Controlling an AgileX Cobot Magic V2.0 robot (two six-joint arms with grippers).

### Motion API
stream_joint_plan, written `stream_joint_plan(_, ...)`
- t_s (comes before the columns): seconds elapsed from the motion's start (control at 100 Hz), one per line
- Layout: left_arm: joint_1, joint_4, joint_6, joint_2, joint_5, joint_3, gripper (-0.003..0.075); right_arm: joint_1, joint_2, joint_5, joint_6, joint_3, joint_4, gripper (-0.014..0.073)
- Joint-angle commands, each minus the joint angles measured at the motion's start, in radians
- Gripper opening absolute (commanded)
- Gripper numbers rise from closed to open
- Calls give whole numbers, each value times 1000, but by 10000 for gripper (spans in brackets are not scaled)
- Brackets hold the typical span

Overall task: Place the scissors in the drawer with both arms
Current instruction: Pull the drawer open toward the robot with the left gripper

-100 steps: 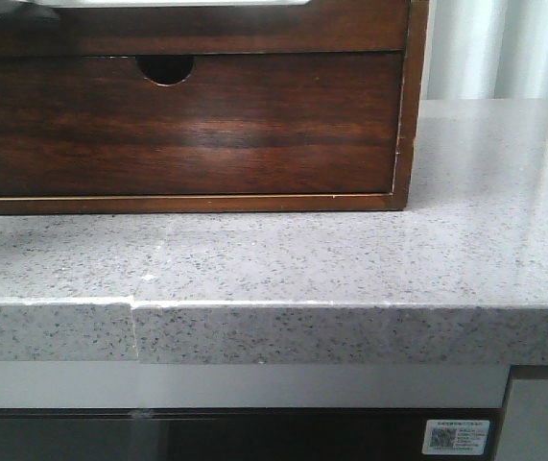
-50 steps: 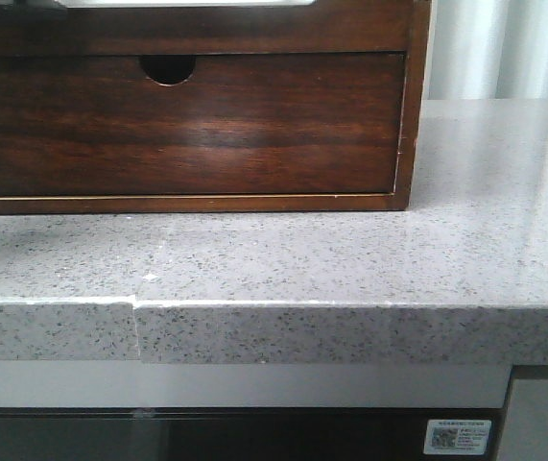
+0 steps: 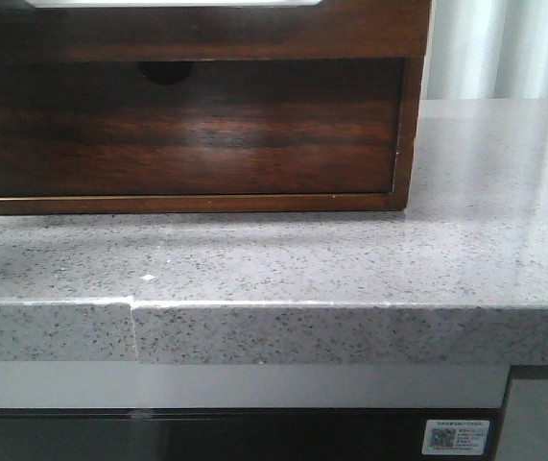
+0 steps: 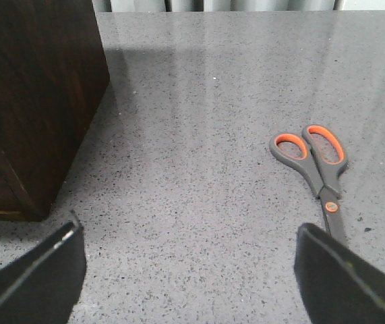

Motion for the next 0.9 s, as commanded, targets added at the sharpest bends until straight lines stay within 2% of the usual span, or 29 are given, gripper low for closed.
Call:
stream_joint_plan(0.0,-9,44,65,-84,139,10,113,-5,11,-63,-1,-34,-2,568)
stream_joint_plan(0.26,-9,130,65,-288,126,107,113,-5,11,-52,-1,-34,-2,568)
stream_joint_plan(0.43,-9,231,11,-404,94,133,113,-5,11,-52,-1,-34,-2,568)
stream_joint_plan(0.6,-9,313,-26,-484,55,133,113,-5,11,-52,-1,-34,-2,568)
stream_joint_plan(0.75,-9,315,-33,-500,43,133,113,-5,11,-52,-1,-34,-2,568)
stream_joint_plan(0.82,-9,317,-44,-500,31,133,135,-5,11,-48,-1,-34,-2,568)
stream_joint_plan(0.89,-9,320,-44,-500,29,133,214,-5,11,-45,-1,-34,-2,568)
